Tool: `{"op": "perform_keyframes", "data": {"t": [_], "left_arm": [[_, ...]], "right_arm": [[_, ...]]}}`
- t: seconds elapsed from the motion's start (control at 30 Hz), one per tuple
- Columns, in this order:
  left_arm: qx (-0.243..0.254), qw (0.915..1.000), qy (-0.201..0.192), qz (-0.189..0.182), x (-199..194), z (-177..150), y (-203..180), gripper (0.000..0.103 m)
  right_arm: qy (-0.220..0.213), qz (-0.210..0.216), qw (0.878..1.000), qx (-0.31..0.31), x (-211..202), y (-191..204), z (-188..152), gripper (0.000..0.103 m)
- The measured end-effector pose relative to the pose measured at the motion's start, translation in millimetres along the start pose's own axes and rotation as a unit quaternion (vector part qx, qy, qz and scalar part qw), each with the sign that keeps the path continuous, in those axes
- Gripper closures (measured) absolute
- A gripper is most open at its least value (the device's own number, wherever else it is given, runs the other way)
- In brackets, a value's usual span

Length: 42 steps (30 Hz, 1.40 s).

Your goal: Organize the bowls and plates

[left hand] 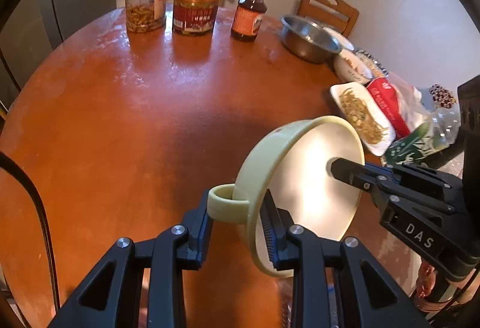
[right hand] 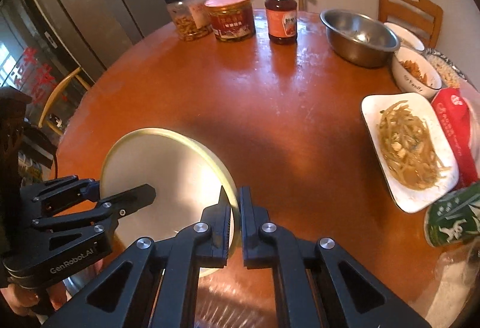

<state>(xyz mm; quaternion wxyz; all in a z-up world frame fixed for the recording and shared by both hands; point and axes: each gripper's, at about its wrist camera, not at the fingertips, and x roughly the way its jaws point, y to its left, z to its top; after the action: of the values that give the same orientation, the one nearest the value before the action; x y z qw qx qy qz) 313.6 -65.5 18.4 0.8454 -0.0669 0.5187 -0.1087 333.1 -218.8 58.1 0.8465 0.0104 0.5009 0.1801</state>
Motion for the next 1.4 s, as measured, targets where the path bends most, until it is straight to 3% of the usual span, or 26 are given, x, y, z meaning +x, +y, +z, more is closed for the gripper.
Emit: {"op": "perform_keyframes", "data": {"t": [0.4, 0.6, 0.83, 0.9, 1.0, 1.2, 1.4], "left_arm": [[0.038, 0.9986, -0.023, -0.029, -73, -58, -36, 0.072], [0.068, 0.9966, 0.010, -0.046, -70, -105, -54, 0.072], [0.090, 0.9932, 0.060, -0.043, -46, -144, -68, 0.072], [0.092, 0.9918, 0.071, -0.052, -40, -149, -71, 0.072], [0.105, 0.9917, 0.066, -0.032, -39, -150, -78, 0.072], [0.084, 0.9939, 0.070, -0.018, -32, -141, -67, 0.072], [0.068, 0.9952, 0.061, -0.034, -34, -132, -56, 0.070]], "right_arm": [[-0.033, -0.020, 0.999, -0.017, -91, 24, -58, 0.097], [-0.006, -0.033, 0.999, -0.015, -110, 28, -108, 0.097], [0.038, -0.042, 0.998, -0.005, -95, 19, -148, 0.097], [0.043, -0.041, 0.998, -0.004, -92, 18, -152, 0.097], [0.048, -0.038, 0.998, -0.010, -88, 18, -153, 0.096], [0.059, -0.035, 0.998, -0.005, -74, 11, -152, 0.094], [0.057, -0.025, 0.998, 0.003, -72, 5, -147, 0.092]]}}
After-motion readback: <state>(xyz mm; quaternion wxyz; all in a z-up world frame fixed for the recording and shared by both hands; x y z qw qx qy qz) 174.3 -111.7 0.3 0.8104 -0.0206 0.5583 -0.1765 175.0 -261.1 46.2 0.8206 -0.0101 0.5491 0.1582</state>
